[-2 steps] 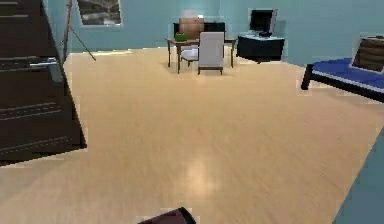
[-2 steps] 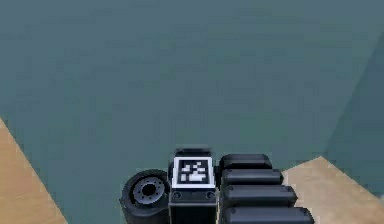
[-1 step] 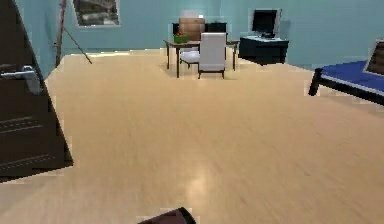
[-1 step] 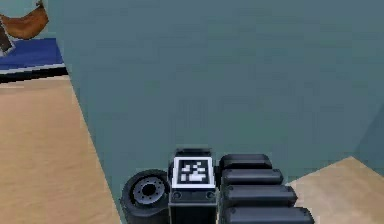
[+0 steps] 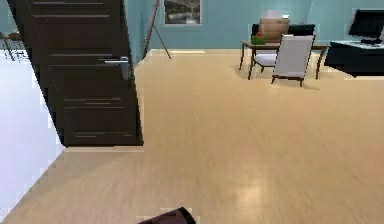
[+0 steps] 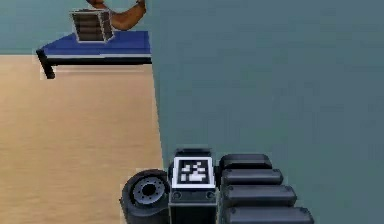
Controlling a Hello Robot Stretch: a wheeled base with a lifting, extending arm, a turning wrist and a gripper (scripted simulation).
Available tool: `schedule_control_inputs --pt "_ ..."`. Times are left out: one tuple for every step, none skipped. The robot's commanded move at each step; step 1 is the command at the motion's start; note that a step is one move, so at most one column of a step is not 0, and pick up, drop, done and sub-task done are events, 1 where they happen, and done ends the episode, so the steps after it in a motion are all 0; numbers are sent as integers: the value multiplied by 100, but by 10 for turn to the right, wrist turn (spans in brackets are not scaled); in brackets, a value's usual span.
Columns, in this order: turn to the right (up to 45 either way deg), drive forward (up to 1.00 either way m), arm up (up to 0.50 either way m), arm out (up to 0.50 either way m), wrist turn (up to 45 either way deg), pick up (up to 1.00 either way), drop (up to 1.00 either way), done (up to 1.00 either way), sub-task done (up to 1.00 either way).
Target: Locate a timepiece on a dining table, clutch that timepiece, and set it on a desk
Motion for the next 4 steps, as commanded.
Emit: schedule_control_inputs --pt "0 45 0 0 0 0 0 0 0" --pt "-450 0 0 0 0 0 0 0 0" --pt "-240 0 0 0 0 0 0 0 0" --pt "0 40 0 0 0 0 0 0 0"
